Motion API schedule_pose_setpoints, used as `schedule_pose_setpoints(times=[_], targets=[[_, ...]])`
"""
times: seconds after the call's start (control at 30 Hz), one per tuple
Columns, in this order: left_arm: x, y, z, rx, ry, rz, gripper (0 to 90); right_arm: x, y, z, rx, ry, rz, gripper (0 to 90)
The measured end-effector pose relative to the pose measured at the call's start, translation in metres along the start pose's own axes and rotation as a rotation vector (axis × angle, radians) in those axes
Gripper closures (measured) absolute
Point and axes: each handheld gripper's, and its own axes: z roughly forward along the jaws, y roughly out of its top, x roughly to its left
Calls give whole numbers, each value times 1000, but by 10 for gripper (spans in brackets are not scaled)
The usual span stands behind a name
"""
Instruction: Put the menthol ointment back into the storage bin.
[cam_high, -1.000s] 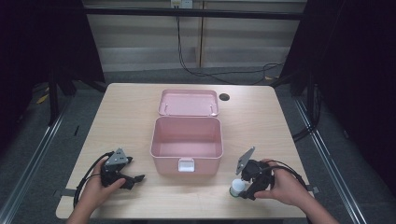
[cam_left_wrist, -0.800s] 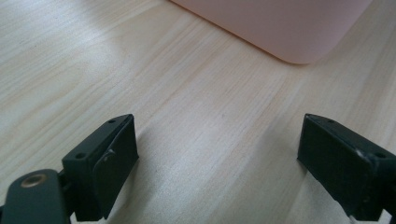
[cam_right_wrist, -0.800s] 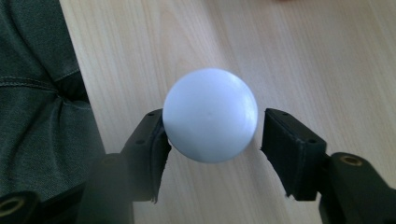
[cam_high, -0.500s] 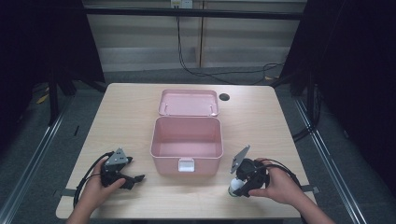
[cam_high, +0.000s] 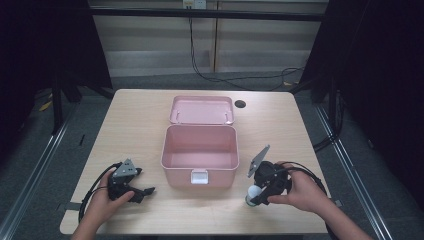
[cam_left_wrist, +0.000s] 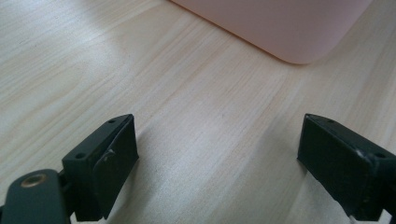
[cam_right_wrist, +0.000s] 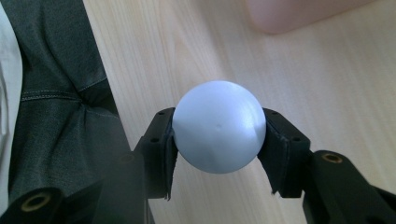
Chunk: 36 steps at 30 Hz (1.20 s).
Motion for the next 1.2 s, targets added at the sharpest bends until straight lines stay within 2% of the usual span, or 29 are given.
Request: schedule_pose_setpoints(times=[0.1,0.23,0.4,0.57,0.6,0.8,1.2], targets=[[0,0,0,3,2,1,114,-2,7,-15,10,1,19,504],[0,0,0,3,2,1,114,-4,12,-29,16,-5,20,504],[0,0,0,4,2,1,114,-7,18,-44,7,-11,31,504],[0,0,0,3,2,0,114,-12,28,-68,-14,-24,44,505],[0,0,0,3,2,1,114,-12,28,-68,-14,-24,44,505],[0,0,0,0,1,1,114,-21,42,-92,-22,-54,59,505],[0,0,0,-2,3,2,114,-36,68,-104,-24,-77,84,505]])
